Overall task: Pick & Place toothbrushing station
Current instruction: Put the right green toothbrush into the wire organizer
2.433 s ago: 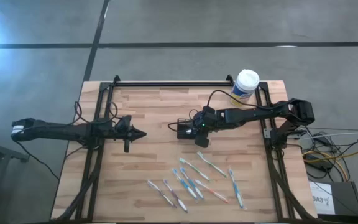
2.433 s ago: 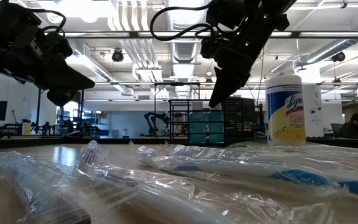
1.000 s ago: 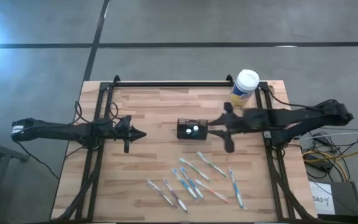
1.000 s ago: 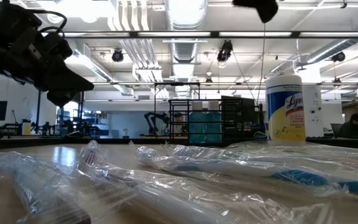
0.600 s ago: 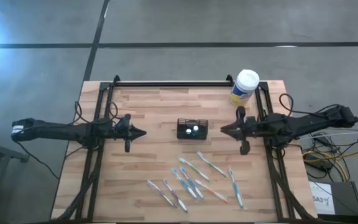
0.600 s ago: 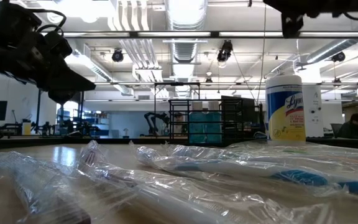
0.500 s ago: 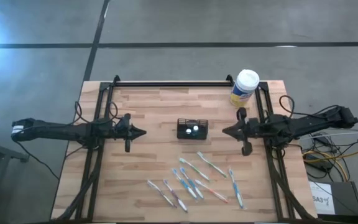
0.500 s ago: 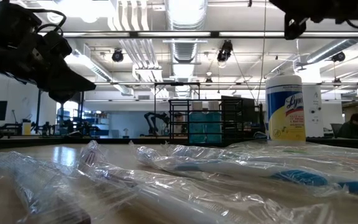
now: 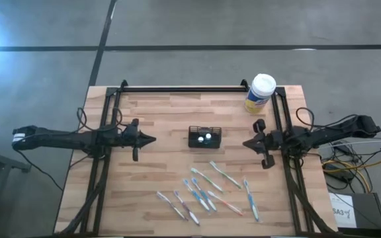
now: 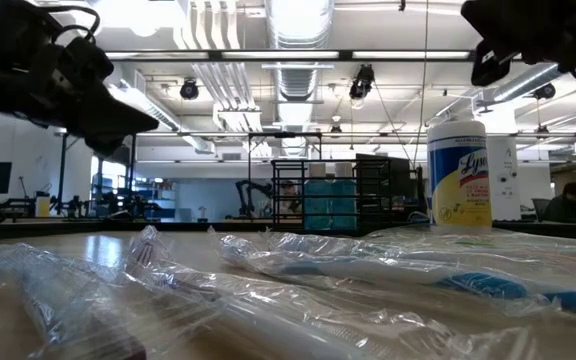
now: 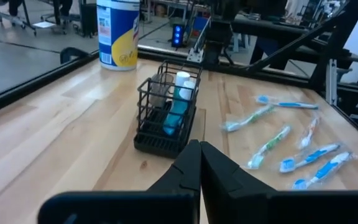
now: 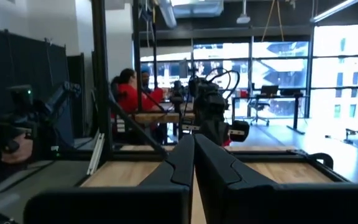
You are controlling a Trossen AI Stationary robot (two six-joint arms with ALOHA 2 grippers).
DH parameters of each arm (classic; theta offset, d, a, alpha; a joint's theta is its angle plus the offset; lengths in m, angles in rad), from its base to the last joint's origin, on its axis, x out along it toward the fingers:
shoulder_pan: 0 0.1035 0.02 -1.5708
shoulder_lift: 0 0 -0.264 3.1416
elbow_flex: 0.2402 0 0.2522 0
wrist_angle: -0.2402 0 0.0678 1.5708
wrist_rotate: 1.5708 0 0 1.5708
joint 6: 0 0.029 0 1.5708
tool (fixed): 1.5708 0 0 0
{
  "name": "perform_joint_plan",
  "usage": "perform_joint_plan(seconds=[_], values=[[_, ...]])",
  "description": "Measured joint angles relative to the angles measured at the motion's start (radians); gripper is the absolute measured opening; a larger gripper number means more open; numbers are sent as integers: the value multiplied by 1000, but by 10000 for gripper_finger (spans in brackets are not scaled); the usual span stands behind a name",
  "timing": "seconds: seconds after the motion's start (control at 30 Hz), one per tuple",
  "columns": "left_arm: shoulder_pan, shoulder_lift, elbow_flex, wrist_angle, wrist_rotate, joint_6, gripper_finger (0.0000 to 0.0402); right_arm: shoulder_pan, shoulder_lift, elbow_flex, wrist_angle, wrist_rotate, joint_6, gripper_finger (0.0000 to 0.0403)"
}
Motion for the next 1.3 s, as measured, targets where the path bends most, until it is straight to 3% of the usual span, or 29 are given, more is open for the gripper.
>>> perform_joint_plan(seconds=[0.13, 0.93, 1.3], values=[[0, 0, 0, 8, 0, 25, 1, 0, 0, -59, 99, 0, 0, 8], [0, 0, 0, 7, 13, -11, 21, 0, 2, -62, 28, -10, -8, 8], [-1, 1, -1, -2, 18, -9, 19, -1, 3, -43, -52, 127, 88, 8]])
